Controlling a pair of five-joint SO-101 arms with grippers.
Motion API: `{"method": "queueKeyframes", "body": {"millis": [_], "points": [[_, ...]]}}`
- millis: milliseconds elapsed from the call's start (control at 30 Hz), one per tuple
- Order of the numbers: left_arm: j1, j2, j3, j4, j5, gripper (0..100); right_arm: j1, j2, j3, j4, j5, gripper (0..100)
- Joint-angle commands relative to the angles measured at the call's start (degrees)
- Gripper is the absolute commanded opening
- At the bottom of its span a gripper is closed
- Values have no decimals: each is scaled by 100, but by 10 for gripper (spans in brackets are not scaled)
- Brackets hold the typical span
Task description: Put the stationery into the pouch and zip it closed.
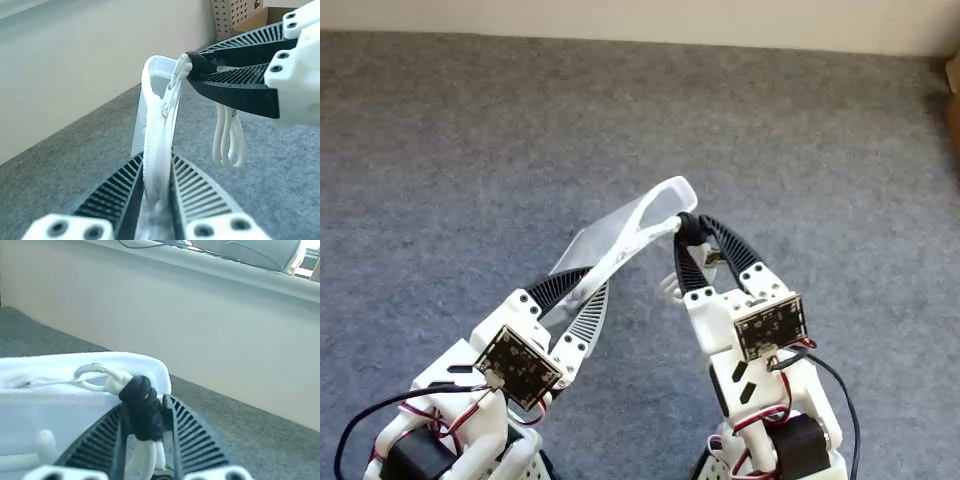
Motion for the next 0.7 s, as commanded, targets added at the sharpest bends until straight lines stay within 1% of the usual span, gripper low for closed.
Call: {"method": "queueKeyframes", "body": {"millis": [0,233,500,667], "points": [[-180,-92,-426,79,44,5,435,-22,-48,-259,35,5],[-171,-92,-971,659,62,5,435,-13,-40,-259,35,5],[-145,-92,-1262,932,62,5,462,-13,-40,-259,35,5],[-154,-92,-1262,932,44,5,936,-13,-40,-497,35,5]]}}
